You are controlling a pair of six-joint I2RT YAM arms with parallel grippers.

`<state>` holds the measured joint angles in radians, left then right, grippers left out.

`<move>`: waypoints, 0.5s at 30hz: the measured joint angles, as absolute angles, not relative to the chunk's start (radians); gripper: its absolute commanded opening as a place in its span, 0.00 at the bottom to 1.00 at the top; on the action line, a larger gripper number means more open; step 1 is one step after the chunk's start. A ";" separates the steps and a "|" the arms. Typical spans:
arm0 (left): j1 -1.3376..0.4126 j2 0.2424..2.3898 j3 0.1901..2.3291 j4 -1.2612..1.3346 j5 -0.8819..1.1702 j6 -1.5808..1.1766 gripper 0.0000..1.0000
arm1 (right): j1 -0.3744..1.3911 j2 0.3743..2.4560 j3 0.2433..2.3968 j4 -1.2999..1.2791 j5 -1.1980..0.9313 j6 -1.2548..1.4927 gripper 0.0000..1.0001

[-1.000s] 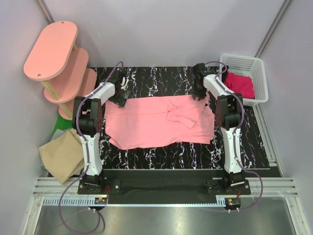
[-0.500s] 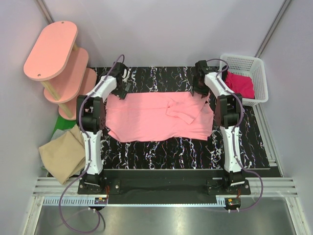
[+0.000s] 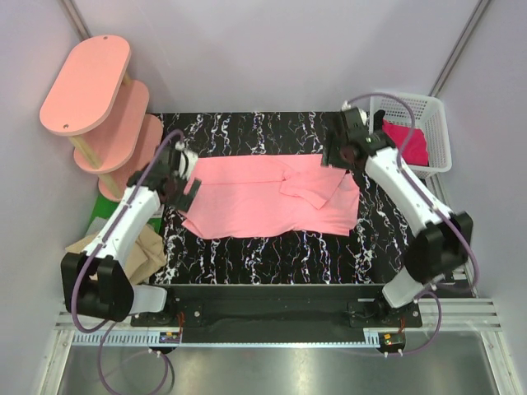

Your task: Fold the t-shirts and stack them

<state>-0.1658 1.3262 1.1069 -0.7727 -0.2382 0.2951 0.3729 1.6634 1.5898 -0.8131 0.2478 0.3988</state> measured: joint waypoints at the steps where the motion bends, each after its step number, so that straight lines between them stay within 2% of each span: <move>1: -0.166 1.311 1.032 -0.778 -0.237 0.299 0.95 | 0.381 1.594 1.502 -0.805 0.247 0.417 0.64; 4: -0.166 1.313 0.877 -0.790 -0.229 0.307 0.94 | 0.370 1.473 1.264 -0.791 0.244 0.467 0.63; 8: -0.168 1.313 0.805 -0.806 -0.216 0.311 0.90 | 0.355 1.452 1.026 -0.789 0.216 0.525 0.62; 15: -0.183 1.382 0.827 -0.750 -0.199 0.303 0.88 | 0.355 1.431 0.950 -0.771 0.191 0.559 0.62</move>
